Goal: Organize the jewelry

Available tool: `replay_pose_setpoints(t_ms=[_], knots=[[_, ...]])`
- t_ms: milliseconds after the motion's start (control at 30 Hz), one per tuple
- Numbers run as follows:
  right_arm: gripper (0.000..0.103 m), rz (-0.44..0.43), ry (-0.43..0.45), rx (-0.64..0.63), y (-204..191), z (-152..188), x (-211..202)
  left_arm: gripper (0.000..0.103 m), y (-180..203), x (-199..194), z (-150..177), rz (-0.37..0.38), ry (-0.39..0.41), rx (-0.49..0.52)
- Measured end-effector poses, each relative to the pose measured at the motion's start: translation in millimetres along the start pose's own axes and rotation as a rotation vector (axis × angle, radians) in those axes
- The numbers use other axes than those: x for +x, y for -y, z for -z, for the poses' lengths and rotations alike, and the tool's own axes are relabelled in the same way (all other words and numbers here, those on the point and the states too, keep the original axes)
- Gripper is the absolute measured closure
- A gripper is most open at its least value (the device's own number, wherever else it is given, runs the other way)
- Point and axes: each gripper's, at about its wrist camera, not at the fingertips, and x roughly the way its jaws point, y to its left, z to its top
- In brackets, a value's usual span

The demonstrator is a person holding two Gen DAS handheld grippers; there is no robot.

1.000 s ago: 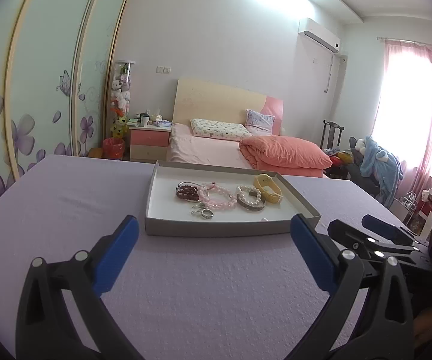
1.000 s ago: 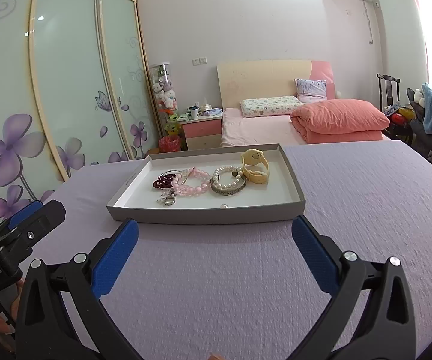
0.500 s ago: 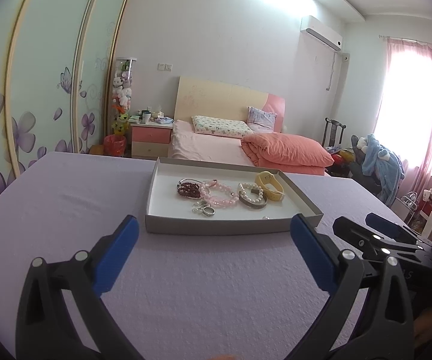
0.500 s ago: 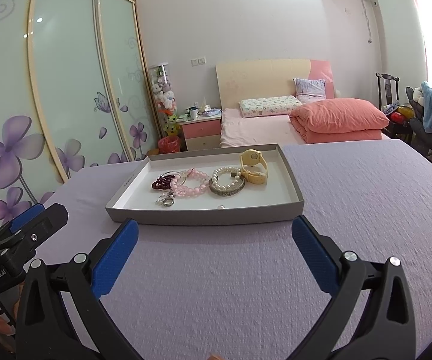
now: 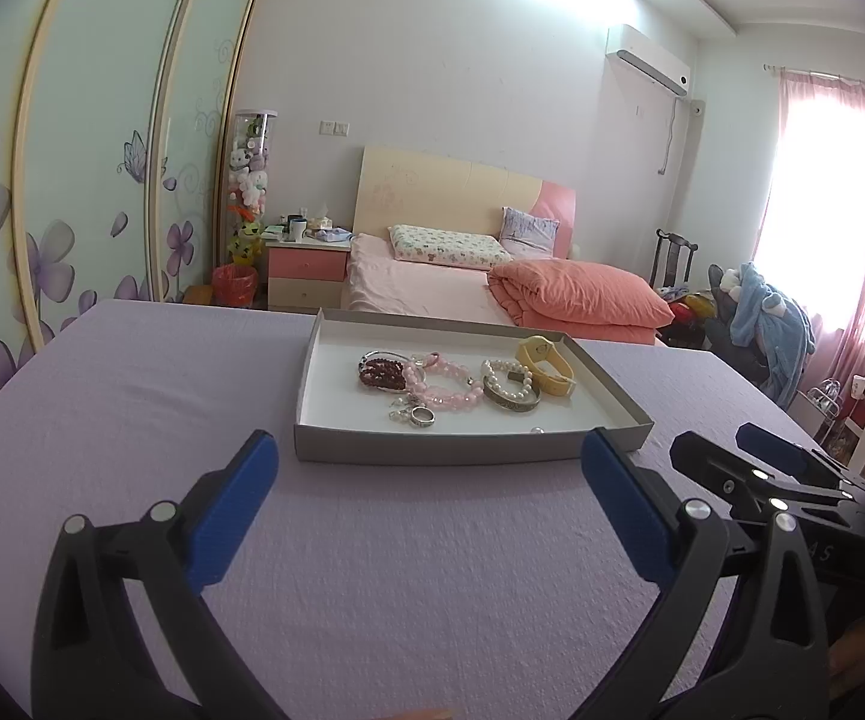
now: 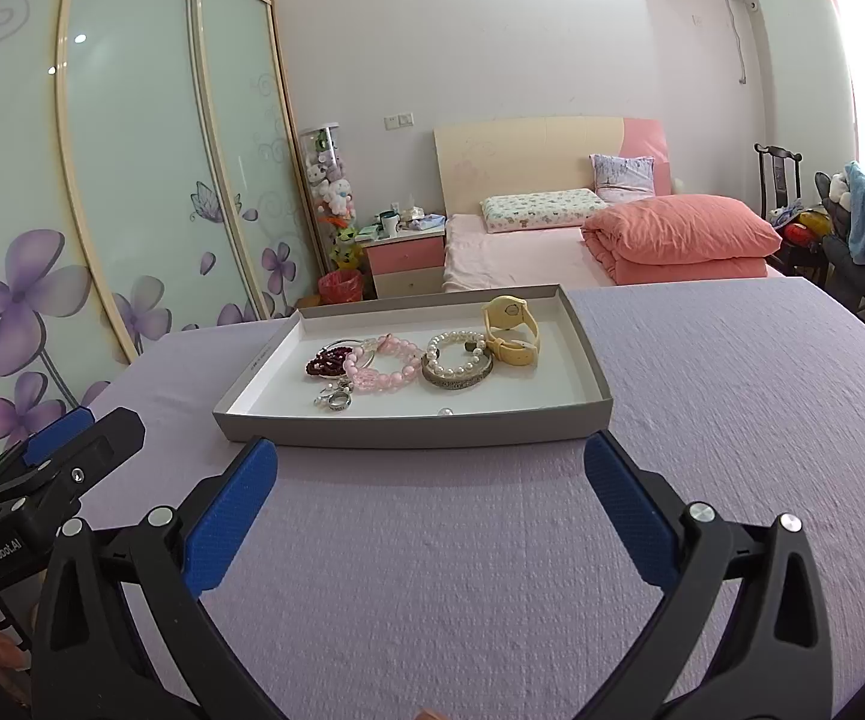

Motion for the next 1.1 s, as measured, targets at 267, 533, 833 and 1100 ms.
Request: replay_pose_setpoints(t_ms=[267, 533, 833, 1100], knots=[[0.001, 0.000, -0.001, 0.001, -0.4, -0.2, 0.4, 0.002, 0.5, 1.0, 1.0, -0.003, -0.005, 0.001], [0.001, 0.000, -0.001, 0.000, -0.7, -0.1, 0.2, 0.002, 0.7, 1.4, 1.7, -0.002, -0.009, 0.002], [0.001, -0.001, -0.001, -0.001, -1.1, -0.1, 0.2, 0.002, 0.6, 5.2, 2.5, -0.005, -0.017, 0.001], [0.001, -0.001, 0.000, 0.001, -1.0, -0.2, 0.0, 0.002, 0.1, 5.5, 3.7, -0.004, -0.020, 0.002]])
